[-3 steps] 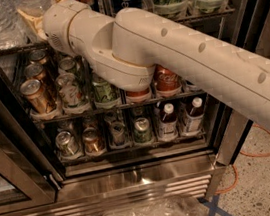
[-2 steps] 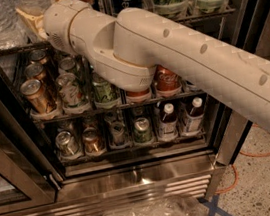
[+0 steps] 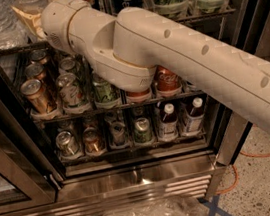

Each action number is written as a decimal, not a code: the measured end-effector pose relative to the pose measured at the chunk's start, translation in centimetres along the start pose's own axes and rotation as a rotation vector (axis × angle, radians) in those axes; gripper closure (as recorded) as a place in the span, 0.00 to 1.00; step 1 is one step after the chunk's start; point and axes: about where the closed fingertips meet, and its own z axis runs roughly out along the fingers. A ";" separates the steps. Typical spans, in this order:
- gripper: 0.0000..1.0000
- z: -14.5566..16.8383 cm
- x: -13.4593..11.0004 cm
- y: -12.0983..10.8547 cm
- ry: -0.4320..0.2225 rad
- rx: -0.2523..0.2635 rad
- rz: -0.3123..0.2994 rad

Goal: Pick water bottle from top shelf of fridge

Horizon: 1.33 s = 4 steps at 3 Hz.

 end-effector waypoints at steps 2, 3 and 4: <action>1.00 -0.6 -0.8 0.6 -0.010 -0.013 -0.010; 1.00 -0.9 -1.1 0.9 -0.015 -0.023 -0.012; 1.00 -1.3 -1.4 1.1 -0.022 -0.033 -0.014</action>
Offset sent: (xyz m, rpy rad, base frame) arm -0.0431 -0.0096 0.0207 -0.0104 -0.0356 0.0512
